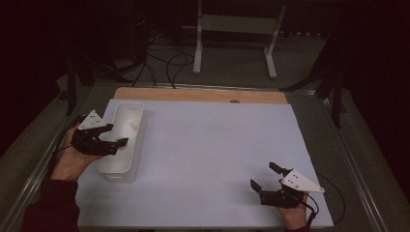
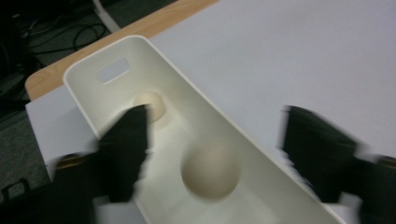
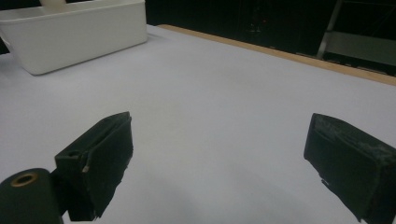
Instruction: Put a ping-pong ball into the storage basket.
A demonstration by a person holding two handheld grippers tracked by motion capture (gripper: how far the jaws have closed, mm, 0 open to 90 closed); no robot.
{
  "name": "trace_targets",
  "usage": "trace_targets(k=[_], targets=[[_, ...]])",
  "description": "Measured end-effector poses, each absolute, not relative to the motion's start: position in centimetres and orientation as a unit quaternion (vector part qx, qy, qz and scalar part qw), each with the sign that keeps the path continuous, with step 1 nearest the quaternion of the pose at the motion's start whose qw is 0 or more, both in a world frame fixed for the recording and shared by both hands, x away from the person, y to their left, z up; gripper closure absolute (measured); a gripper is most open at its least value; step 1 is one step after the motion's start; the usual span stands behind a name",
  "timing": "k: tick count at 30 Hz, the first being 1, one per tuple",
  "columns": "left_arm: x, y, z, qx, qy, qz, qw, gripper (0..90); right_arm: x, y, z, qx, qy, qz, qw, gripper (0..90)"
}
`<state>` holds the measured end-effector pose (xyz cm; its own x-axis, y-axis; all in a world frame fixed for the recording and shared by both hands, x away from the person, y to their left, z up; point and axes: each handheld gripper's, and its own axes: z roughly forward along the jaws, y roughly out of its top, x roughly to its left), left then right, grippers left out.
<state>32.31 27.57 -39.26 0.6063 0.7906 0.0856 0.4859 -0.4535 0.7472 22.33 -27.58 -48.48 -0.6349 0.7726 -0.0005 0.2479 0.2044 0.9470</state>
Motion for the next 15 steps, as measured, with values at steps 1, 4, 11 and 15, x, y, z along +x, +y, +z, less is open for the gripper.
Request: trace_targets(k=[1, 4, 11, 15], targets=[[32.33, 27.53, -39.28, 0.824, 0.389, 0.217, 0.35, 7.9, 22.3, -27.57, -48.48, 0.348, 0.735, 0.527, 0.249, 7.9], [32.38, 27.55, -39.3, 0.82, 0.393, 0.218, 0.353, 3.9, 22.28, -27.55, -48.48, 0.347, 0.735, 0.527, 0.249, 7.9], [32.33, 27.51, -39.31, 0.82, 0.39, 0.219, 0.358, 1.2, 22.29, -27.5, -48.48, 0.348, 0.735, 0.526, 0.248, 7.9], [32.26, 27.47, -39.34, 0.816, 0.389, 0.218, 0.368, 0.7, 22.28, -27.45, -48.49, 0.348, 0.735, 0.526, 0.248, 7.8]])
